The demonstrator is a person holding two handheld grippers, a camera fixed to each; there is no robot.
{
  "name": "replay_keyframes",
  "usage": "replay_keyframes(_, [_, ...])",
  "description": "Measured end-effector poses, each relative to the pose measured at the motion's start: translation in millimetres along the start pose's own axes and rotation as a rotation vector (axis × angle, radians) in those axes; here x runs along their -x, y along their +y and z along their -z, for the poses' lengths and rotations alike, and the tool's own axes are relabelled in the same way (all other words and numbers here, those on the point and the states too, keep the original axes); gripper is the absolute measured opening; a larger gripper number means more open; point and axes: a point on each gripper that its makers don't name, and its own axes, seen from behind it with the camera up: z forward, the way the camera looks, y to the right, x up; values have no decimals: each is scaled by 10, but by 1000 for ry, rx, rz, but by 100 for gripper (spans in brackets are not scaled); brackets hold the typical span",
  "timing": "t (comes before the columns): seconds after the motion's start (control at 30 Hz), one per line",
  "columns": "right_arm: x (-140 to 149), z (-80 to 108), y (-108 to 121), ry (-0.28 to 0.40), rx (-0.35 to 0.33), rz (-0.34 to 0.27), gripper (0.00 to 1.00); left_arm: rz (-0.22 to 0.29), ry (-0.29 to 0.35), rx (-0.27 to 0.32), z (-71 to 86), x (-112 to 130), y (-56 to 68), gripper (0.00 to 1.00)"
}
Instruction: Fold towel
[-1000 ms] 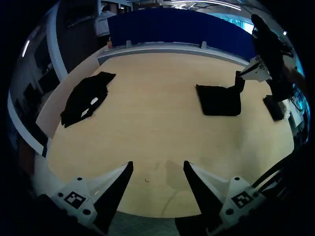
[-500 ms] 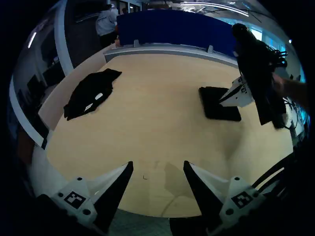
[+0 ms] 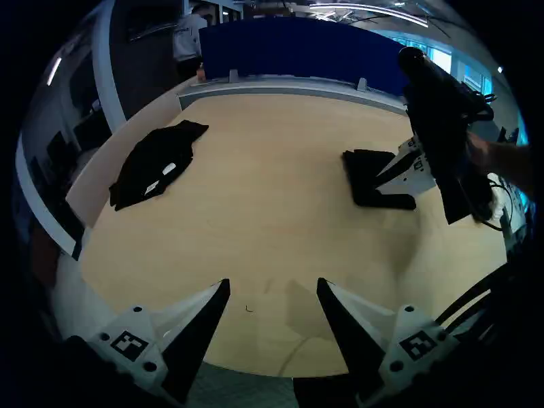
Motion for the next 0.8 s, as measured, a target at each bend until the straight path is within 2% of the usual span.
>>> replay_keyframes(0.07, [-5, 23, -1, 5, -3, -3, 53, 1, 0, 0, 3, 2, 2, 95])
replay_keyframes(0.13, [-6, 48, 0, 9, -3, -3, 64, 3, 0, 1, 10, 3, 9, 95])
replay_keyframes(0.2, [-3, 73, 5, 13, 0, -2, 67, 4, 0, 2, 17, 5, 17, 95])
replay_keyframes(0.47, [59, 144, 20, 17, 10, -10, 70, 1, 1, 5, 31, 10, 54, 94])
replay_keyframes(0.8, [334, 342, 92, 12, 47, -67, 70, -3, 1, 4, 31, -8, 44, 94])
